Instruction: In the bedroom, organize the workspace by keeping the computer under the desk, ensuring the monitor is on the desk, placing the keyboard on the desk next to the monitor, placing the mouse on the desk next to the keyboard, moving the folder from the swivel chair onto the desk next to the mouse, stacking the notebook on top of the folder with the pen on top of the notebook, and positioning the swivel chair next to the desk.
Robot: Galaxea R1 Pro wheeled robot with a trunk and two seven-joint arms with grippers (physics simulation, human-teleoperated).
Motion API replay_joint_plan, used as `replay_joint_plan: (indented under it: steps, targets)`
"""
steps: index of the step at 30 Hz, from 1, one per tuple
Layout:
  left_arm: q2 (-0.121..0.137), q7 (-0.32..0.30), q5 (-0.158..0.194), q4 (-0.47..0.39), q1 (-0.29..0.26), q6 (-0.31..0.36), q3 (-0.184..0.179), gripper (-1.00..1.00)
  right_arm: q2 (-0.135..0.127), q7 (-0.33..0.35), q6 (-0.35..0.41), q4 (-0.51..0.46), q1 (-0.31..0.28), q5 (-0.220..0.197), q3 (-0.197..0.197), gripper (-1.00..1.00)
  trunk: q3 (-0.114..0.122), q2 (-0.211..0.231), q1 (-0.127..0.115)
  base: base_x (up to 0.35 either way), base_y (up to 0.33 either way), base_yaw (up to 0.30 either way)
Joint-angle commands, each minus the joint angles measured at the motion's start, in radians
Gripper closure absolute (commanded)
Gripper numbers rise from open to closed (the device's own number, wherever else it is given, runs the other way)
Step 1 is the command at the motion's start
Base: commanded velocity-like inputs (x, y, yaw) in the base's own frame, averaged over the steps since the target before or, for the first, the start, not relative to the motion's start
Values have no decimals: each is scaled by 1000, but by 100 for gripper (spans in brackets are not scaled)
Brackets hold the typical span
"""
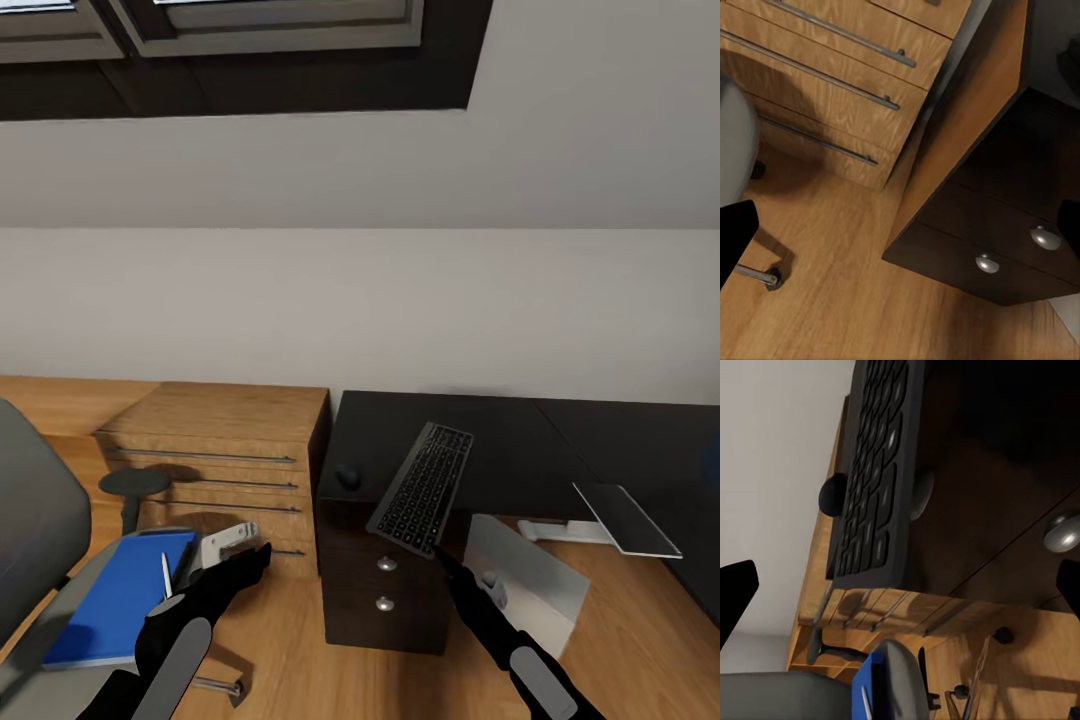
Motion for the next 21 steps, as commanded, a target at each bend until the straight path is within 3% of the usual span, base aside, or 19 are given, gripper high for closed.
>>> replay_joint_plan:
  steps: [1, 9, 21]
  targets:
    - [1, 10, 9, -1, -1, 1, -2, -100, 0, 2, 4, 0, -1, -10, 4, -100, -1, -1, 0, 3, 50, 0]
    - [1, 10, 9, -1, -1, 1, -2, -100, 1, 2, 4, 0, -1, -10, 4, -100, -1, -1, 0, 14, 132, 0]
    - [0, 10, 8, 5, -1, 1, -3, -100, 1, 2, 4, 0, -1, -10, 3, -100, -1, -1, 0, 99, 3, 0]
